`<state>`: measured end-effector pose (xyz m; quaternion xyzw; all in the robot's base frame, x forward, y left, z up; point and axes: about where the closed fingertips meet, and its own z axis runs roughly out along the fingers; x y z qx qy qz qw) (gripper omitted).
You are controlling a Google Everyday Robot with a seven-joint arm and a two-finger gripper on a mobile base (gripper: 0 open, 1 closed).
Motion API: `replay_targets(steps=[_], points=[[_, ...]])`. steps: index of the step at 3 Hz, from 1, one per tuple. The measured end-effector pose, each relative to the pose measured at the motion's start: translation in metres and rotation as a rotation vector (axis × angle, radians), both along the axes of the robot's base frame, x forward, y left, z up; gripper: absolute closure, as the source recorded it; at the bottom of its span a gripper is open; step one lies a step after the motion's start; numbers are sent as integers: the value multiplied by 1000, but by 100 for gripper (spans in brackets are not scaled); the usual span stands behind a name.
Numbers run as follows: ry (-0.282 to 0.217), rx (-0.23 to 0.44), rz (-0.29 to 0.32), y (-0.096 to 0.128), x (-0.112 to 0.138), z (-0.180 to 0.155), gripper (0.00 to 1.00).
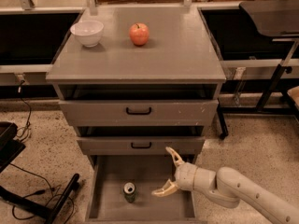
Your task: Pick green can from bottom drawer and place on counter
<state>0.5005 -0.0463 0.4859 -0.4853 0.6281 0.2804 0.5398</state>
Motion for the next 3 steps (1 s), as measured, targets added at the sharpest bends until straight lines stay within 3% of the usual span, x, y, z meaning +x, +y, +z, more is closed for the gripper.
replay_targets(steps=[1,2,3], points=[[0,0,0,0,0,0,0],[38,47,13,21,5,-38,0],[23,89,40,60,25,-102,0]])
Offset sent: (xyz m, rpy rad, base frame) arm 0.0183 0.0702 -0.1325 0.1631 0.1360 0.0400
